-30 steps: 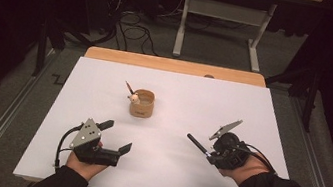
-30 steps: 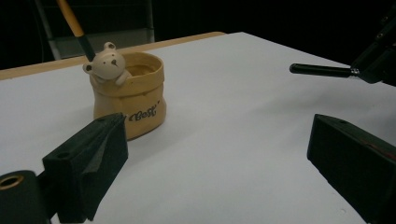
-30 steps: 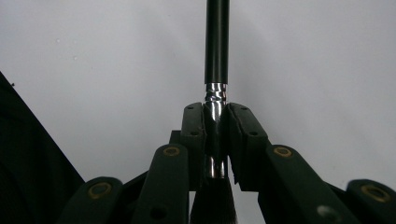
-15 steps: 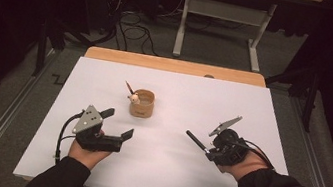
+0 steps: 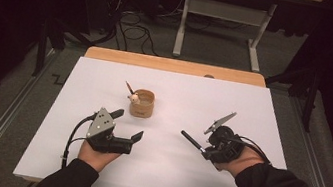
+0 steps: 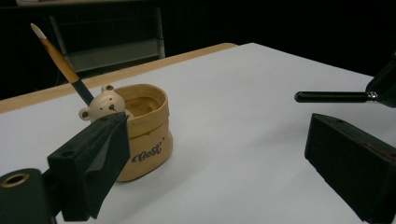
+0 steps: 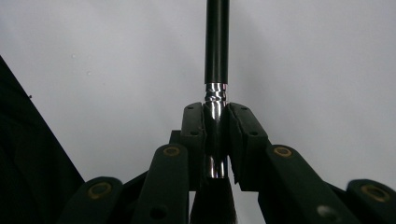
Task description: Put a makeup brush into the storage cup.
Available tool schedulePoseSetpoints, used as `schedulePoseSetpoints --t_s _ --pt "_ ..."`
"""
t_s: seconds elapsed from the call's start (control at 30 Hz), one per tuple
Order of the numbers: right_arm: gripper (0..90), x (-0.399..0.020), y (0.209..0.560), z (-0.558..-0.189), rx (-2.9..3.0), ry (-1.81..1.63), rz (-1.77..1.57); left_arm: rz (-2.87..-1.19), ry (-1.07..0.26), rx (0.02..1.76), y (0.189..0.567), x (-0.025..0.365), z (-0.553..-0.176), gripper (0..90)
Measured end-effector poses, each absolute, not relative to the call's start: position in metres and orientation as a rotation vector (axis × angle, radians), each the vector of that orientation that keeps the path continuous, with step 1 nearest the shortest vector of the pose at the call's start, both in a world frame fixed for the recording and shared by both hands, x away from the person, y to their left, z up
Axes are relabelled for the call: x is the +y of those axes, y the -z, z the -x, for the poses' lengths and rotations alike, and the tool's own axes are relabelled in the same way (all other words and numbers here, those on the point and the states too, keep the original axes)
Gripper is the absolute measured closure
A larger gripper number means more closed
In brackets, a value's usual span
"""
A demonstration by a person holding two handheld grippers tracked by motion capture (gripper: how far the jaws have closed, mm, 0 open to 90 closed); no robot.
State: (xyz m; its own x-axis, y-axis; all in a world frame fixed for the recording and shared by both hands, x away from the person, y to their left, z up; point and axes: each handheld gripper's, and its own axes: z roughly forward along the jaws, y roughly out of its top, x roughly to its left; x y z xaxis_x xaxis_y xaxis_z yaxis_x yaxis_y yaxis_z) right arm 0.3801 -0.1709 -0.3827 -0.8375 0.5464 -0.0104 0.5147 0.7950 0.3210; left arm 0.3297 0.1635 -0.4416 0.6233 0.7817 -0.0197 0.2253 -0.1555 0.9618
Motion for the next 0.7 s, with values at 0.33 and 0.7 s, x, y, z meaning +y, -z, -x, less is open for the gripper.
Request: schedulePoseSetpoints --t_s 0.33,0.7 --pt "78.6 -0.16 0.383 -0.377 2.917 -0.469 -0.842 -1.753 -0.629 0.816 0.461 0.167 -0.33 10.4" --pt "78.5 -0.152 0.382 -0.369 2.944 -0.457 -0.791 -1.744 -0.577 0.788 0.467 0.159 -0.328 16.3"
